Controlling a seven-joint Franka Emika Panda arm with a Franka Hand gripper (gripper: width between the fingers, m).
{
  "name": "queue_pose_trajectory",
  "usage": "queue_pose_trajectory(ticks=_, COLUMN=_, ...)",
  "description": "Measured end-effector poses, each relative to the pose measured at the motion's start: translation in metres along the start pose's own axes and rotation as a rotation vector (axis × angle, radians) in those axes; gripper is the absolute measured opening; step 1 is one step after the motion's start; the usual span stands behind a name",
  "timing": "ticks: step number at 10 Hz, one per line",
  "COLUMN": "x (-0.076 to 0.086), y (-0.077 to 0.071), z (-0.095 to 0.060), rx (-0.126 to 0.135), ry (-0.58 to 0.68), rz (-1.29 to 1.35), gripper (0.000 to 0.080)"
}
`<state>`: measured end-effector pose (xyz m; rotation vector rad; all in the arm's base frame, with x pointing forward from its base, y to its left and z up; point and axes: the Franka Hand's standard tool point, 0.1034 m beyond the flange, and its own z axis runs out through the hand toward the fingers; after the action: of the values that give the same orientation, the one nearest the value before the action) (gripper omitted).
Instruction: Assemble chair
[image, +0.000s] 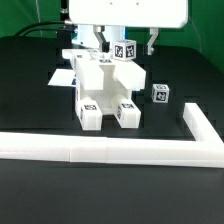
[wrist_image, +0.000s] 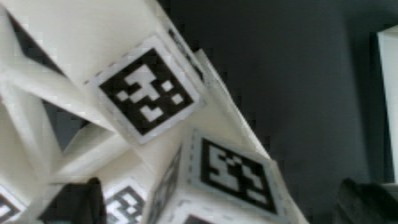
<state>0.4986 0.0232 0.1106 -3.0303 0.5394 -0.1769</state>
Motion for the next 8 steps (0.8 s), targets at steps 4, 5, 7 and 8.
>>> queue_pose_trajectory(ticks=4, x=0.0, y=0.0, z=0.0, rx=-0.002, ry=-0.002, rz=-0.192, gripper=0.0649)
queue_pose_trajectory(ticks=5, x=-0.002, y=0.0, z=0.0, rx=-0.002, ry=-0.022, rz=-0.19, gripper=0.0649)
queue_pose_trajectory(ticks=7, x=-0.01, y=-0.003, z=0.0, rx=-0.001, ry=-0.11, rz=-0.188, gripper=0.0649)
queue_pose_trajectory(ticks=8, x=-0.013, y=-0.005, z=-0.002, rx=-0.002, ry=-0.191, rz=-0.186, gripper=0.0649)
